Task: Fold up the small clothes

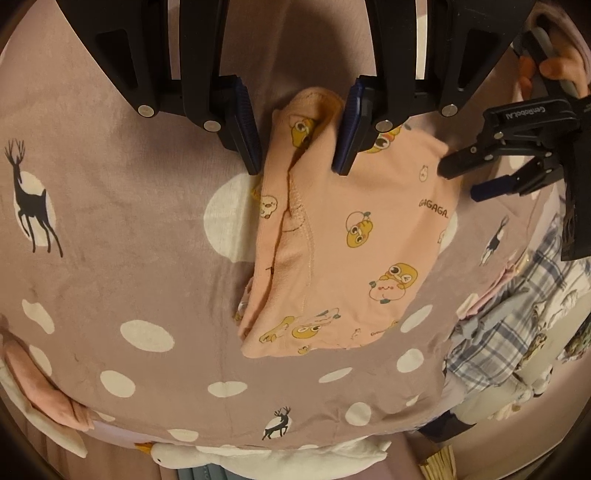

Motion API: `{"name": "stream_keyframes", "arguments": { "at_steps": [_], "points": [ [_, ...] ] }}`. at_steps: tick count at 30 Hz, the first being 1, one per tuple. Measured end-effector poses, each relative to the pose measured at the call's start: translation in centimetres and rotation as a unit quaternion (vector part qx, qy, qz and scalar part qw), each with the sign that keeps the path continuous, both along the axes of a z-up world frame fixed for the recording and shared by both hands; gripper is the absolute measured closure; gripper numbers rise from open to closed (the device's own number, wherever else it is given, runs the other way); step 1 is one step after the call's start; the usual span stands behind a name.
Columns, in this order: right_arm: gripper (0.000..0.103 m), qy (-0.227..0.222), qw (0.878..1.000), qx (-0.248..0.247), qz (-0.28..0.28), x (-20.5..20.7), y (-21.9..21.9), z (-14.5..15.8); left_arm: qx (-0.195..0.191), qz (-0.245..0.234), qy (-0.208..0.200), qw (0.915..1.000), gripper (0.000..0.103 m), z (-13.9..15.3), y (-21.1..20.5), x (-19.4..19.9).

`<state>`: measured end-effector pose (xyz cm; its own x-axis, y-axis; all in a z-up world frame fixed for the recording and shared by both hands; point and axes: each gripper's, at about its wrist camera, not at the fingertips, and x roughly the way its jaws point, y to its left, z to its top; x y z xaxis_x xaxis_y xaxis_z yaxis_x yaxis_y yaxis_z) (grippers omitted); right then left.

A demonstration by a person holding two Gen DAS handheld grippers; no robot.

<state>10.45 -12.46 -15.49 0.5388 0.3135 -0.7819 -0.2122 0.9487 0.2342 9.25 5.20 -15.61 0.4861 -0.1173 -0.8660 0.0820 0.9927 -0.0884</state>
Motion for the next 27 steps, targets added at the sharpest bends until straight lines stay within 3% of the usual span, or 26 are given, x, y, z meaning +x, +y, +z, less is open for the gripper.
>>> {"name": "stream_keyframes", "arguments": {
  "at_steps": [4,7,10,16,19,27],
  "points": [
    [0.063,-0.008,1.0,0.0,0.001,-0.9,0.1,0.5,0.007,0.001,-0.004,1.0,0.022,0.6,-0.2,-0.6],
    [0.062,-0.017,1.0,-0.003,0.002,-1.6,0.2,1.2,0.009,0.004,-0.008,0.9999,0.016,1.1,-0.3,-1.1],
    [0.048,-0.029,1.0,-0.003,0.002,-2.2,0.4,1.9,0.013,0.008,-0.014,0.9998,0.012,1.7,-0.3,-1.7],
    [0.044,-0.049,0.999,-0.009,0.007,-3.5,1.0,3.3,0.009,0.016,-0.019,0.9996,0.011,2.8,-0.3,-2.7],
    [0.032,-0.06,0.998,-0.01,0.003,-4.1,1.1,3.9,0.016,0.021,-0.028,0.9993,0.0,3.5,-0.5,-3.4],
    [0.026,-0.088,0.996,-0.013,0.001,-5.5,1.6,5.7,0.007,0.035,-0.054,0.9979,0.001,6.1,-0.3,-5.0]
  ]
}}
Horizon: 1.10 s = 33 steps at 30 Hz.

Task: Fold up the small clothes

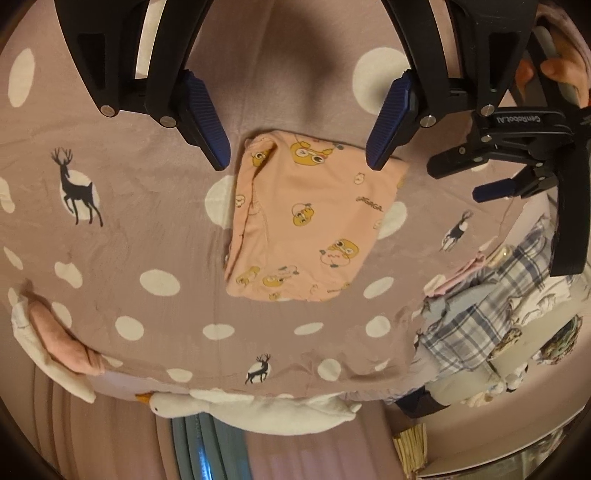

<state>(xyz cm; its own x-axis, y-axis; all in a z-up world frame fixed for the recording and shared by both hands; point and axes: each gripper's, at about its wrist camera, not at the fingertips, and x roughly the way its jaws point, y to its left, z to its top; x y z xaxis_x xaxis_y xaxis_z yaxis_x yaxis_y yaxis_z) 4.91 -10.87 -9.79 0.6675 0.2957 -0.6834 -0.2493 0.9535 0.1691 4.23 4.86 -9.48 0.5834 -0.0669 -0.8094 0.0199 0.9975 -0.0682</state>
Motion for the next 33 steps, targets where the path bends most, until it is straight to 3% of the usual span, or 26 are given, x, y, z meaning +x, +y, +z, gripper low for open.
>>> {"name": "stream_keyframes", "arguments": {
  "at_steps": [5,10,29,33],
  "points": [
    [0.012,-0.02,1.0,-0.006,-0.002,-0.7,0.4,1.2,-0.007,0.011,0.001,0.9999,0.0,1.1,0.0,-0.7],
    [0.001,-0.039,0.999,-0.012,-0.003,-1.2,0.7,2.3,0.023,0.04,0.003,0.9989,0.0,1.8,0.0,-1.0],
    [0.001,-0.063,0.997,-0.042,-0.012,-1.7,1.4,5.4,0.008,0.039,-0.007,0.9992,0.0,3.8,0.4,-1.5],
    [0.001,-0.048,0.998,-0.041,-0.012,-0.7,1.4,4.4,0.02,0.04,-0.001,0.999,0.0,3.3,0.3,-0.9]
  ]
}}
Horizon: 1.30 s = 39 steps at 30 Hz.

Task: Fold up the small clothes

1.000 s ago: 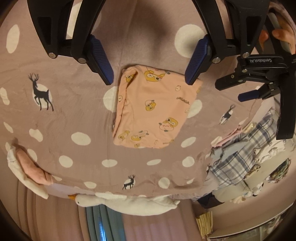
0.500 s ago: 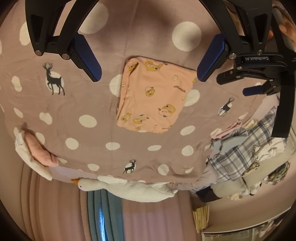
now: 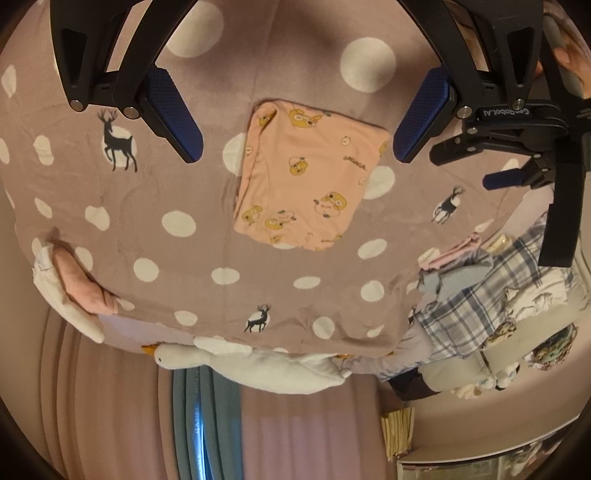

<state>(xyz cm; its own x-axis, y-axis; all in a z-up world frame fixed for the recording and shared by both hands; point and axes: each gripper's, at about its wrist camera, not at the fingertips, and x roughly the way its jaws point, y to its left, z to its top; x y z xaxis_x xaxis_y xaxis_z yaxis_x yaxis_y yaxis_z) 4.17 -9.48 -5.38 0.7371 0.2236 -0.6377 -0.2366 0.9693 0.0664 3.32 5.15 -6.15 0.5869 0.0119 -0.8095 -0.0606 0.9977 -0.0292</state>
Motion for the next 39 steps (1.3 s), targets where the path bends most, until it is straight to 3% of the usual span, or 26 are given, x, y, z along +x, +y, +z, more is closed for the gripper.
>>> {"name": "stream_keyframes", "arguments": {
  "at_steps": [4,11,29,39],
  "points": [
    [0.001,0.038,0.999,-0.002,-0.009,1.1,0.1,-2.6,0.001,-0.004,0.011,0.9999,0.0,-0.9,0.0,0.5],
    [0.001,0.06,0.998,0.002,-0.019,2.2,-0.2,-3.9,0.007,-0.004,0.023,0.9997,0.0,-2.2,0.1,1.4],
    [0.001,0.058,0.998,-0.01,-0.017,3.5,-0.4,-4.2,0.012,-0.012,0.032,0.9993,0.0,-3.4,-0.3,2.3],
    [0.001,0.052,0.998,-0.006,-0.028,1.6,-1.4,-2.9,0.017,-0.018,0.025,0.9994,0.0,-2.0,-0.8,0.8]
  ]
}}
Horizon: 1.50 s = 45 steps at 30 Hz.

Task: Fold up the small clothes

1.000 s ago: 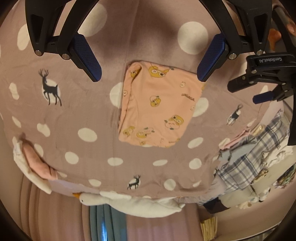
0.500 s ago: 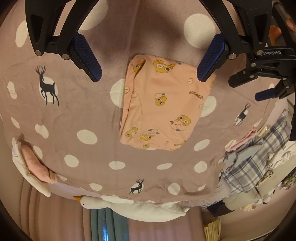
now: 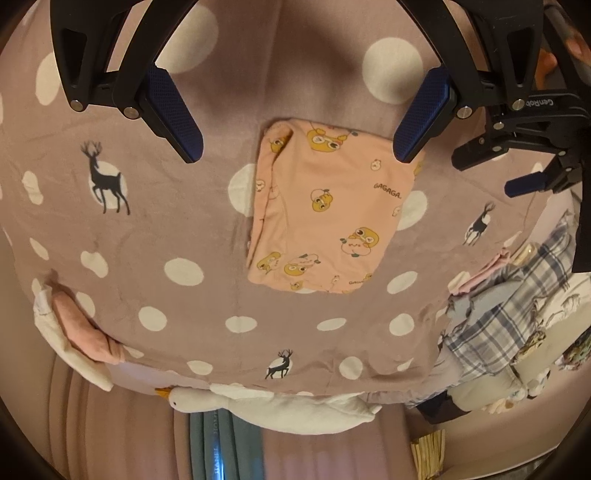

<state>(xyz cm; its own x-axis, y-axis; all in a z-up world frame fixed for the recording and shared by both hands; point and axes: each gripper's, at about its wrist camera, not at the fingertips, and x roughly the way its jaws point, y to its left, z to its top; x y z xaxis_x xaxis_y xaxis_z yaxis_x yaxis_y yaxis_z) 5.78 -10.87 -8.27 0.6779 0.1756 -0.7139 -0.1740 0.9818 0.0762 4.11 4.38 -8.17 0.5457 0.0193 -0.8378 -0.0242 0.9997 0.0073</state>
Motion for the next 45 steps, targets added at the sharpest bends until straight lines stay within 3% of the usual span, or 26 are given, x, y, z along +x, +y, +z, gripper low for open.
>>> {"name": "stream_keyframes", "arguments": {
  "at_steps": [19,45],
  "points": [
    [0.001,-0.03,1.0,0.002,-0.004,-3.2,-0.2,1.6,0.002,-0.009,-0.029,0.9995,0.0,2.8,-0.7,-3.0],
    [0.001,-0.05,0.999,0.011,0.003,-3.8,0.2,2.9,0.011,-0.013,-0.042,0.999,0.0,3.3,-0.9,-3.4]
  ]
}}
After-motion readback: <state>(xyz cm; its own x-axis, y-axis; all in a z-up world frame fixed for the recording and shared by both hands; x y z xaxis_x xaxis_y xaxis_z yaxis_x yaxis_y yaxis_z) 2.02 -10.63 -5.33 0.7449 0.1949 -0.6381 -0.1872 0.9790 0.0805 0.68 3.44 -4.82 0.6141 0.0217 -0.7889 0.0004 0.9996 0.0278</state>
